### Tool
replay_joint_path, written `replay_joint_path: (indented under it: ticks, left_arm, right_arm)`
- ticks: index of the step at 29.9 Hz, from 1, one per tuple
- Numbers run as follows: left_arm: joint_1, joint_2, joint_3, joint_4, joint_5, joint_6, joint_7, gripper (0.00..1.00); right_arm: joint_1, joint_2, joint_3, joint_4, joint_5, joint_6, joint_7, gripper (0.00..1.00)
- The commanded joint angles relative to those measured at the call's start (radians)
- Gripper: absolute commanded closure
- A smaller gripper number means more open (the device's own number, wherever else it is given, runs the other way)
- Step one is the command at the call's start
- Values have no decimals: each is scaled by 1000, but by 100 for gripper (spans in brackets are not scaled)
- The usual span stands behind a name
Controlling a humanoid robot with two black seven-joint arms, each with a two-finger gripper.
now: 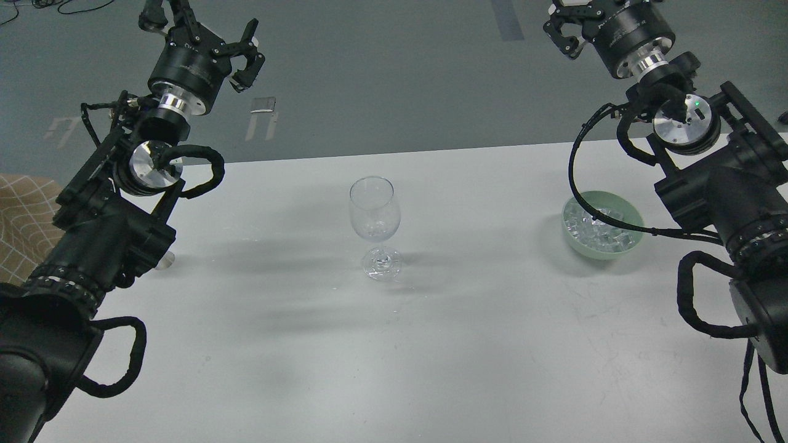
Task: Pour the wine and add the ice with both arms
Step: 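Move the left gripper down toward the small metal jigger, then lower the left gripper and open it around the metal jigger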
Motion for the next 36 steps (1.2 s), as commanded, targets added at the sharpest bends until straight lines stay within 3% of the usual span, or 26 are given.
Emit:
replay_joint_path:
  ticks: [1, 3, 10, 18, 26, 30, 36]
  left_arm:
    - [7, 73, 87, -28, -1, -24, -1, 2]
    - [25, 119, 113, -89, -4, -20, -2, 2]
    - [208, 326, 95, -471, -18, 42, -1, 2]
    - [416, 585, 84, -772, -1, 40, -6, 3]
    - [584, 774, 84, -934, 38, 30, -18, 11]
    - [736, 872, 64, -1024, 240, 45, -120, 14]
    - [753, 915, 78, -1047, 541, 115, -124, 16]
  right_arm:
    - [-3, 0, 0, 2, 0, 0, 0, 0]
    - [-5, 0, 0, -2, 0, 0, 0, 0]
    - [-35, -1, 0, 1, 0, 0, 2, 0]
    - [-48, -23, 1, 9, 1, 0, 2, 0]
    - [-65, -21, 1, 11, 3, 0, 2, 0]
    - [-86, -27, 5, 20, 3, 0, 3, 0]
    - [-89, -35, 9, 31, 5, 0, 3, 0]
